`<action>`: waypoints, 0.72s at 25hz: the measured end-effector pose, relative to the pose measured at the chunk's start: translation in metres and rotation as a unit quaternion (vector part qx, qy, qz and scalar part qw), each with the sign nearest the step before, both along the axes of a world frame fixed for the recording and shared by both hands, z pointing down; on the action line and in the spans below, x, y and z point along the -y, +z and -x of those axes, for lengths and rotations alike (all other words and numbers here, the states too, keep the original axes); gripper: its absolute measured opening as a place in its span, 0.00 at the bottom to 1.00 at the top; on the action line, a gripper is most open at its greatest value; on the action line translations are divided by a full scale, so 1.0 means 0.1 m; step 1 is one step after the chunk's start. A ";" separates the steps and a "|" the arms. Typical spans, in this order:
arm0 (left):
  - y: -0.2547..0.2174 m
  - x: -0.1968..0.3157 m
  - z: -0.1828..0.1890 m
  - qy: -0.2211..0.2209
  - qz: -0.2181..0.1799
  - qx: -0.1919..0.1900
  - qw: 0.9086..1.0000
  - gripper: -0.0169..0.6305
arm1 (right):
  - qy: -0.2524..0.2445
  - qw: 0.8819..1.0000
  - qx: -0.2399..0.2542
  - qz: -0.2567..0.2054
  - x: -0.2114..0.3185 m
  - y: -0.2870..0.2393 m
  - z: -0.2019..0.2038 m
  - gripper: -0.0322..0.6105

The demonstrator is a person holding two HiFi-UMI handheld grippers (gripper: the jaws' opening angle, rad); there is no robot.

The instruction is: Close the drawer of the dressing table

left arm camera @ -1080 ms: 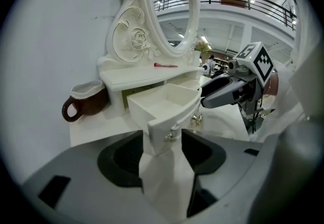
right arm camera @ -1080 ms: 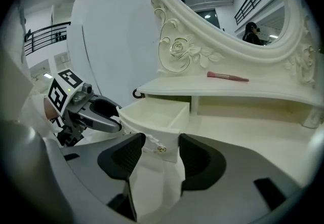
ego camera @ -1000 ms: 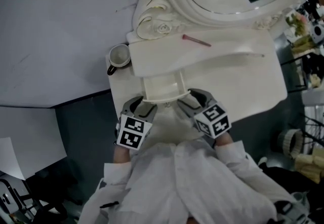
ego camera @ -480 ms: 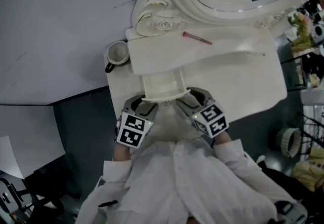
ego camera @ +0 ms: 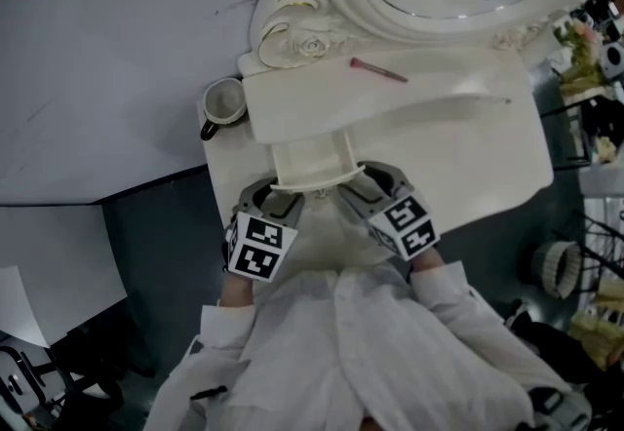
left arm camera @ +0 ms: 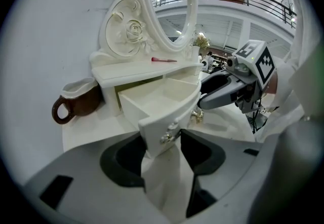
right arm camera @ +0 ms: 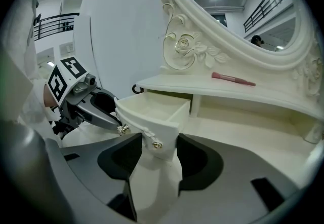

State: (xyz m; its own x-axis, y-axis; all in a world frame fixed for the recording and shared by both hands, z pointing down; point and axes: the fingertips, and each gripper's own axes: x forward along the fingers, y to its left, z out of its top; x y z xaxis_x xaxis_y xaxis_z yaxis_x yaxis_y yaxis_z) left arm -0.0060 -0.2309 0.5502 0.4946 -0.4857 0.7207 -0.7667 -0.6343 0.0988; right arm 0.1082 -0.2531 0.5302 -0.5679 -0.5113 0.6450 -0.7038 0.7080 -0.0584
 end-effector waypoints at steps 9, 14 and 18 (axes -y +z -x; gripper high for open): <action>-0.02 0.00 0.01 0.008 -0.016 0.009 1.000 0.36 | 0.000 1.000 -0.010 -0.010 -0.04 -0.09 0.06 0.37; -0.07 0.05 0.02 0.008 -0.029 0.006 1.000 0.35 | -0.005 1.000 -0.013 -0.027 0.01 -0.15 0.07 0.37; -0.10 0.09 0.02 0.005 -0.037 0.009 0.999 0.35 | -0.007 0.999 -0.016 -0.035 0.06 -0.18 0.06 0.37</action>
State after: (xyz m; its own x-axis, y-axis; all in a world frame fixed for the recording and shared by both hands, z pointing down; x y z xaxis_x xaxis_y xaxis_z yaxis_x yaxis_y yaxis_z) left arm -0.0080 -0.2400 0.5405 0.4875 -0.5336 0.6911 -0.7613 -0.6473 0.0373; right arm 0.1018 -0.2589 0.5121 -0.5548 -0.5481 0.6260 -0.6945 0.7194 0.0143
